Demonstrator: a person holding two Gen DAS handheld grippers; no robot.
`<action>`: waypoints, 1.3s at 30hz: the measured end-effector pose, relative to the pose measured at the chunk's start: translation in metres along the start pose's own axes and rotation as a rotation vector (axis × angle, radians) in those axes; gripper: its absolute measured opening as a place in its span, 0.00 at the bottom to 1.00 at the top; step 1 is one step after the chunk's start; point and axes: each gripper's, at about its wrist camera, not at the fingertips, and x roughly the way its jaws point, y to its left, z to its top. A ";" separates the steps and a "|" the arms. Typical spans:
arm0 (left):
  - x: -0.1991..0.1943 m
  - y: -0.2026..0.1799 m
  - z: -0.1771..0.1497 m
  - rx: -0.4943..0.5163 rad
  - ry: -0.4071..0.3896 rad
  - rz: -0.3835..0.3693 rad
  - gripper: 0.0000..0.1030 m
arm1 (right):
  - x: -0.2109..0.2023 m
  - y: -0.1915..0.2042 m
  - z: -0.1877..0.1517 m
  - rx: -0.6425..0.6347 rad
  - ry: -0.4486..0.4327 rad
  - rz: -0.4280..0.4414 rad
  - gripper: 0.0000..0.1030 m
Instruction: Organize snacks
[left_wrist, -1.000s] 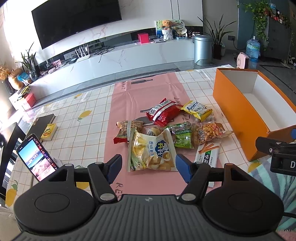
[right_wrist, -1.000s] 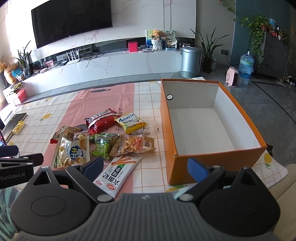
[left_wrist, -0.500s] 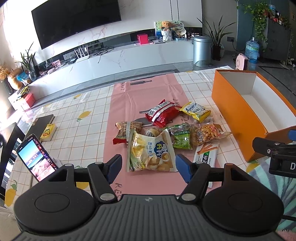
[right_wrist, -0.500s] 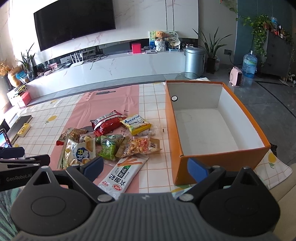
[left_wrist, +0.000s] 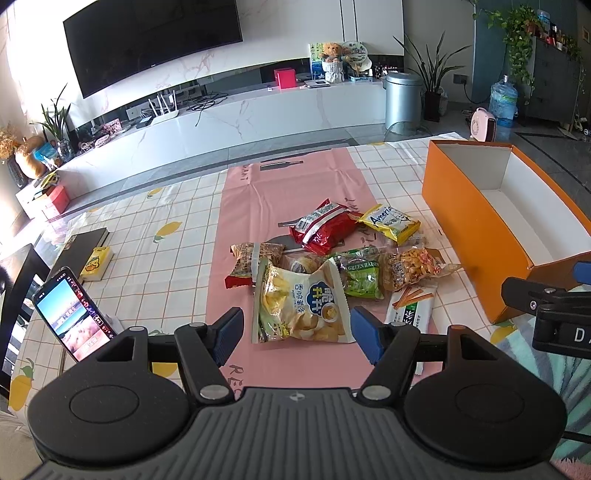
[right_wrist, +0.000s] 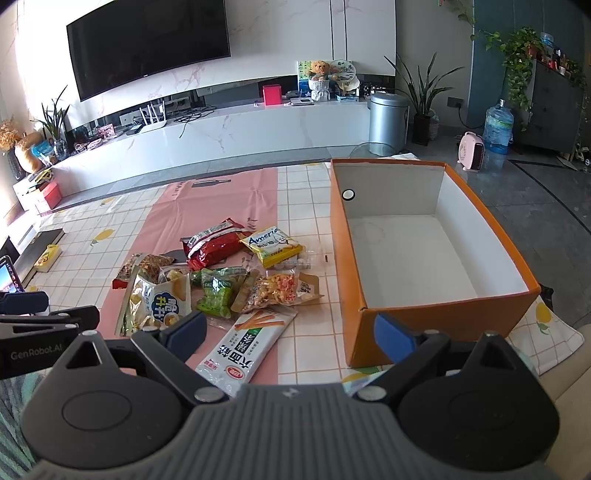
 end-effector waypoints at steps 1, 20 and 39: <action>0.000 0.000 0.000 0.000 0.001 -0.001 0.76 | 0.000 0.000 0.000 -0.001 0.001 0.001 0.92; 0.001 0.006 0.003 -0.008 0.004 -0.035 0.76 | 0.008 0.004 0.001 -0.004 0.011 0.001 0.92; 0.041 0.043 0.021 -0.085 0.086 -0.204 0.66 | 0.055 0.031 0.010 -0.071 0.040 0.122 0.74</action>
